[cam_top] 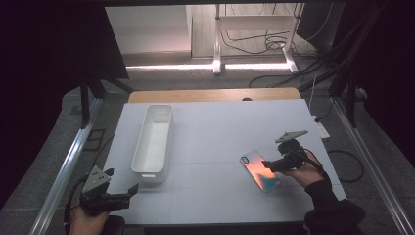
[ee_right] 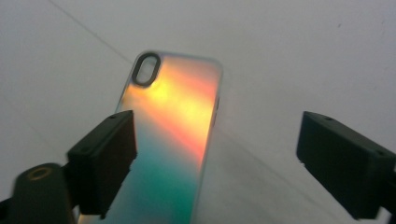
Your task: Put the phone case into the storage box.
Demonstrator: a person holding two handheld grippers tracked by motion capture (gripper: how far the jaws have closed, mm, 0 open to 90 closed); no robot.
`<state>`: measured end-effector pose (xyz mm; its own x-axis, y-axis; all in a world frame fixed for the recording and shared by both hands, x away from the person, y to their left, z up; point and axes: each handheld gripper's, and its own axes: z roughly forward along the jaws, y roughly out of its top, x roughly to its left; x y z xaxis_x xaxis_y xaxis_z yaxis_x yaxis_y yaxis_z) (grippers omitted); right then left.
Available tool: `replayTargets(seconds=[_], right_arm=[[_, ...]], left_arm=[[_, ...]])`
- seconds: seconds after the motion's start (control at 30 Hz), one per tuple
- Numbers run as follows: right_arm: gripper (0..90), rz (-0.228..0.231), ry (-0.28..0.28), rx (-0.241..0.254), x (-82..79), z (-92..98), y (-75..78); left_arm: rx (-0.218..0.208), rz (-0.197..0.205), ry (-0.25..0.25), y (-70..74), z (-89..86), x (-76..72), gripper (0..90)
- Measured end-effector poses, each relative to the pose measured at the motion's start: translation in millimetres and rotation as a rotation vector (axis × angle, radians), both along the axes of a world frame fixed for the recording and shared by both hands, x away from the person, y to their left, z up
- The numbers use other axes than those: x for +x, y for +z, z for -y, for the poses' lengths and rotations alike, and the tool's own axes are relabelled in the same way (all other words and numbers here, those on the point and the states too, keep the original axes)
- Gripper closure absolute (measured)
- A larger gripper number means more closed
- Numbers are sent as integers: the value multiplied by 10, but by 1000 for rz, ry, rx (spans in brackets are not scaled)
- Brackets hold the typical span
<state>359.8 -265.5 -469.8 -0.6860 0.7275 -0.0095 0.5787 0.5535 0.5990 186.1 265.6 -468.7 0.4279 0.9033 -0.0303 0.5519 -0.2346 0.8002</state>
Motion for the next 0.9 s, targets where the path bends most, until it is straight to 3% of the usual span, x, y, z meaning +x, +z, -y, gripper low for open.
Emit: replayTargets(seconds=[0.13, 0.3, 0.57, 0.9], right_arm=[[5, -19, -7, -11, -92, 29, -14], [0, 3, -20, -6, -197, 71, 23], [0, -10, -31, 10, -226, 102, 49], [0, -98, -72, -25, -179, -41, 6]], left_arm=[[2, 0, 0, 0, 3, 3, 21], [1, 0, 0, -1, 2, 2, 21], [2, -1, 1, -1, 4, 3, 21], [2, -3, 3, -2, 5, 6, 21]])
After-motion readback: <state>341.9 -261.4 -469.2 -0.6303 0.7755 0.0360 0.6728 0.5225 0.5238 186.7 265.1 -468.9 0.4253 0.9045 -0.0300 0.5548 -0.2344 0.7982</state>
